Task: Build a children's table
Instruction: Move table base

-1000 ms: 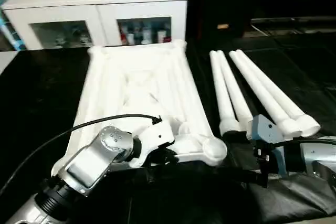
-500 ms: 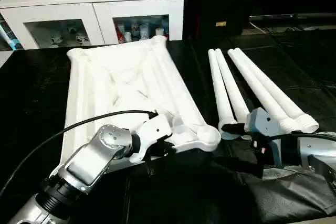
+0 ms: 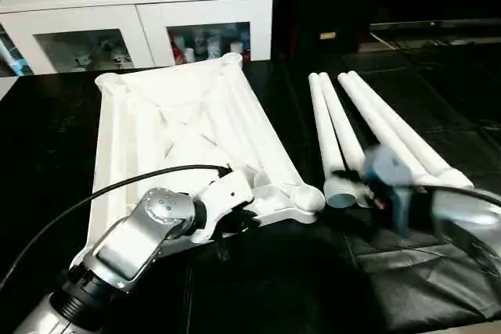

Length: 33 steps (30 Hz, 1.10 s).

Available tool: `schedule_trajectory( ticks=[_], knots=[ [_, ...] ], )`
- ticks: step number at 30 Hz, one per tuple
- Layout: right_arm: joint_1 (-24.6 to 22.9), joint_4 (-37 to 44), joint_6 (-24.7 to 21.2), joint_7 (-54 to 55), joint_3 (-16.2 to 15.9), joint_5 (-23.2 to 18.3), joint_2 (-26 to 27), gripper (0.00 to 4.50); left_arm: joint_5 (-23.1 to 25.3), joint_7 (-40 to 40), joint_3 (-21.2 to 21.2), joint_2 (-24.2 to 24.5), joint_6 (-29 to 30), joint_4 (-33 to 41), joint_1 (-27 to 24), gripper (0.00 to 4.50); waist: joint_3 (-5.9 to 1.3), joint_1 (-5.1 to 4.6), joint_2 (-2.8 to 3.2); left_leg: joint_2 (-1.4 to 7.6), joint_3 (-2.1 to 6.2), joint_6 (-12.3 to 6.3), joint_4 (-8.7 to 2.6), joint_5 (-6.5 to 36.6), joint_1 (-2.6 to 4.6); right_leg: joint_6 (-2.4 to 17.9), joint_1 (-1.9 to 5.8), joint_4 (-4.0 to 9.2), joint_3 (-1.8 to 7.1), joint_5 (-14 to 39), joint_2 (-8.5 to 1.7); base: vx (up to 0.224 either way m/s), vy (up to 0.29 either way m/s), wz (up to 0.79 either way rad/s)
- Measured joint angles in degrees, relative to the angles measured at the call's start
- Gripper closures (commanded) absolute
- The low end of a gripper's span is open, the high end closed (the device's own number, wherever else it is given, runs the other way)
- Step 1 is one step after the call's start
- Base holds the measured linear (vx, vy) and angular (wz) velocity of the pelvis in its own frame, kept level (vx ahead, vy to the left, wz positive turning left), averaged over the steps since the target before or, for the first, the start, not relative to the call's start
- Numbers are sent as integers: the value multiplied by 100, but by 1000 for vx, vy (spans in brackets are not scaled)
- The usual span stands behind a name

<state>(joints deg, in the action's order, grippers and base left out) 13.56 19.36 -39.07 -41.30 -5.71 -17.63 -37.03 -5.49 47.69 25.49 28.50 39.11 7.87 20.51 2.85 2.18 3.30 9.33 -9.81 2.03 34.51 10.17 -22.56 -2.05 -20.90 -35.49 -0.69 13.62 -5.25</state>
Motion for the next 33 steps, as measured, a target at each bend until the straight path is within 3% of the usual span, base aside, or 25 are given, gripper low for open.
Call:
schedule_trajectory(
  ticks=[5,9,12,15,24,27,33],
  knots=[
    [397,-401,-84,607,-1,254,449,0,-56,18,-180,167,-98,245,-50,319,10,34,-22,1,-5,36,1,-4,0,10,-3,-17,-1,-6,-4,0,0,0],
    [903,-884,-469,1288,-120,506,992,0,-279,283,-642,524,-411,682,-223,297,12,11,-26,2,-5,55,3,-16,2,11,-15,-42,1,-7,-4,0,0,0],
    [1241,-1293,-578,1723,-155,676,1337,0,-517,335,-894,534,-373,1056,-281,269,14,32,-32,3,-5,61,2,-19,-1,11,-19,-49,-2,-7,-5,0,0,0],
    [1597,-1825,-689,2109,88,615,1838,0,-760,325,-1133,538,-46,1422,-354,253,14,42,-40,7,-6,69,2,-24,-7,11,-32,-58,-2,-7,-2,0,0,0],
    [2105,-2789,-808,2917,533,726,2293,0,-1094,87,-1415,360,167,1931,-575,164,6,118,-88,11,-8,78,2,-47,-56,8,-83,-74,-3,-10,1,0,0,0],
    [2311,-3103,-938,3293,532,928,2334,0,-1184,5,-1454,292,308,1999,-601,148,7,123,-90,12,-9,81,2,-53,-57,8,-88,-80,-4,-11,2,0,0,0],
    [2395,-3450,-1198,3522,638,956,2332,0,-1224,-62,-1515,312,390,2005,-600,91,7,122,-92,14,-9,87,2,-57,-57,-2,-88,-81,-2,-16,4,0,0,0]
  ],
)
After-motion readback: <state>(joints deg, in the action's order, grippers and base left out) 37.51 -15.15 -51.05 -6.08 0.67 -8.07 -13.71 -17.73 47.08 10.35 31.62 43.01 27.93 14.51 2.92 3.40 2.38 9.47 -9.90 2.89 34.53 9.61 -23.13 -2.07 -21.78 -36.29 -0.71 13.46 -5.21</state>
